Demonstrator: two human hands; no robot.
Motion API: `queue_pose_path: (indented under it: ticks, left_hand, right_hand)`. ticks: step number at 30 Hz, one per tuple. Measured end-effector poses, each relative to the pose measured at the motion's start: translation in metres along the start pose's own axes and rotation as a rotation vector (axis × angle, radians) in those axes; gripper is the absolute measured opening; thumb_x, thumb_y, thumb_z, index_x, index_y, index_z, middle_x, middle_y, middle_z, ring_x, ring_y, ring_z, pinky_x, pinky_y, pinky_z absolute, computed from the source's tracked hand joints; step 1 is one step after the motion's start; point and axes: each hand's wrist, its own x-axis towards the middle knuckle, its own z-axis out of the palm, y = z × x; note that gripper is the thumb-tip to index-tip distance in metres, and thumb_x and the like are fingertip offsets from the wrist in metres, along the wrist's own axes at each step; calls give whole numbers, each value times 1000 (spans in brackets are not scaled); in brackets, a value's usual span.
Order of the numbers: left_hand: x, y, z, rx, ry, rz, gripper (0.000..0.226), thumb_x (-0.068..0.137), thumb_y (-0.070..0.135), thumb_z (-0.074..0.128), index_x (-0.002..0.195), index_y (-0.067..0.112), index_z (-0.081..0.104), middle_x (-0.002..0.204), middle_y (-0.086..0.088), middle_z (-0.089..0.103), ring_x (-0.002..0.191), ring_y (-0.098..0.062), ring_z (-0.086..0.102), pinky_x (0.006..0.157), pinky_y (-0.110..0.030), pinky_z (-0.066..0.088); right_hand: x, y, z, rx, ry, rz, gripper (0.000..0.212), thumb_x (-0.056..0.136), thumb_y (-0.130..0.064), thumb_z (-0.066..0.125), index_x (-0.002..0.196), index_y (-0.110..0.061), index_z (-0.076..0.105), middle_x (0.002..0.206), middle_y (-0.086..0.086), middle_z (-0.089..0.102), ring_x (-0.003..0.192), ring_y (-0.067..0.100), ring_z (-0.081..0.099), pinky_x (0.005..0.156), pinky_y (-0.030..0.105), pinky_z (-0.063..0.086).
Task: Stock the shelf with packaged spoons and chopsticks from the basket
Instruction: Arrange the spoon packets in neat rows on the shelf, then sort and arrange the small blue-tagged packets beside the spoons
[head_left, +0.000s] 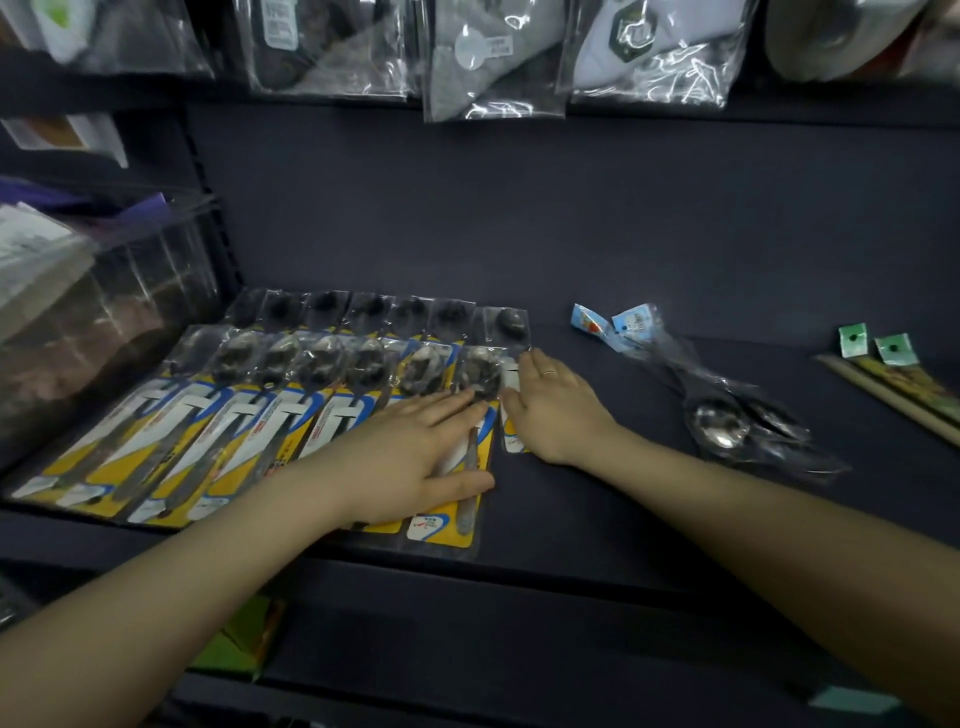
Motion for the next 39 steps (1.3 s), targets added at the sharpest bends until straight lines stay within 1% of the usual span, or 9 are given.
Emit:
queue_pose_path:
  ticks: [7,9,12,15,23,26,31,35,39]
  left_hand:
    - [10,13,-10,-15,91,30,114,51,91,-2,145,29,16,156,8,13,143,-10,8,116,-29,13]
    - [19,25,-14,-37,125,71,101,61,86,13,143,28,24,154,8,20,141,-11,16,115,-27,17]
    - [35,41,-18,-77,135,115,73,80,68,36,140,26,32,151,7,27,139,-12,24,114,-30,23]
    - [55,54,-17,-100,154,158,64,84,57,44,137,21,38,147,3,35,134,-14,33,112,-29,26]
    - [107,95,-16,-34,274,226,60,89,35,51,142,21,27,152,2,23,138,-18,25,112,-37,27]
    - [130,108,-20,91,373,256,69,88,31,53,145,19,16,156,-1,12,143,-20,14,116,-38,21]
    - [165,124,-15,253,242,278,75,87,45,50,146,20,12,157,-4,11,144,-20,6,116,-33,3]
    - [177,129,-13,173,95,235,51,90,45,44,135,22,37,135,-4,47,123,-24,46,101,-39,39]
    - [178,132,-17,214,79,183,45,88,51,45,119,20,49,116,-4,51,106,-24,54,84,-37,46]
  right_hand:
    - [-17,29,-34,69,128,-28,46,96,-32,41,139,-15,39,153,13,27,142,28,20,113,35,22]
    - [-23,56,-50,-185,231,114,58,88,-46,50,136,-14,42,144,13,40,132,32,35,106,39,33]
    - [-36,98,-70,-224,26,402,72,76,-61,58,130,-13,46,137,13,48,126,34,44,103,39,37]
    - [-47,124,-75,-80,-59,367,40,78,-47,61,96,-11,57,113,13,62,100,30,58,79,31,44]
    - [-57,165,-79,480,161,320,16,75,-5,63,91,-3,62,71,7,60,62,20,55,57,25,41]
    - [-64,174,-81,570,136,266,22,73,2,66,93,-6,64,76,8,62,68,19,57,59,20,45]
    - [-76,176,-79,155,184,26,18,78,-8,62,94,-12,68,86,1,64,81,13,56,62,19,33]
    - [-77,183,-69,-20,192,-38,20,85,-23,56,102,-20,67,106,8,63,102,27,58,84,33,47]
    - [-79,193,-68,-265,160,-10,32,94,-34,44,120,-19,55,120,11,53,114,32,49,89,40,42]
